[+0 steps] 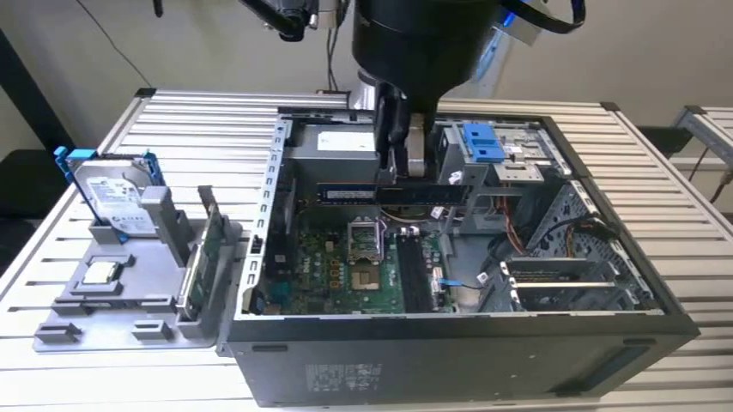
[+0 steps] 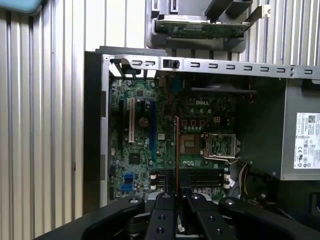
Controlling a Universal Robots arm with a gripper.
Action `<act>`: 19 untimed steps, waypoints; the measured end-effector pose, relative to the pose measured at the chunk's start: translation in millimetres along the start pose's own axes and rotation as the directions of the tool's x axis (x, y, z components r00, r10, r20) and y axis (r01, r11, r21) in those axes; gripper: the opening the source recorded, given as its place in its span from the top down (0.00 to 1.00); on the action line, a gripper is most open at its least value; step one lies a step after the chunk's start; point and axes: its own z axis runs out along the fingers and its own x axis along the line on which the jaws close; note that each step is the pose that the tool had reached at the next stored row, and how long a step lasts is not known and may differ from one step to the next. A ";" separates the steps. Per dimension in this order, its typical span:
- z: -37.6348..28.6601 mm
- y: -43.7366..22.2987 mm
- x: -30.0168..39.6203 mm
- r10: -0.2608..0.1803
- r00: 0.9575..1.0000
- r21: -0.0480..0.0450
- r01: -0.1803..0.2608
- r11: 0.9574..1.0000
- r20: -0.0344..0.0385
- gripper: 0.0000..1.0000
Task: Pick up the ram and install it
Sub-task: 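Pick up the ram and move it above insertion slot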
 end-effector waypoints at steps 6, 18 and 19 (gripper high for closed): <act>-0.4 -17.3 0.1 0.000 1.000 0.000 0.000 1.000 0.000 0.86; -1.1 -49.7 0.3 0.000 1.000 0.000 0.000 1.000 0.000 0.86; -1.2 -52.2 0.3 0.000 1.000 0.000 0.000 1.000 0.000 0.86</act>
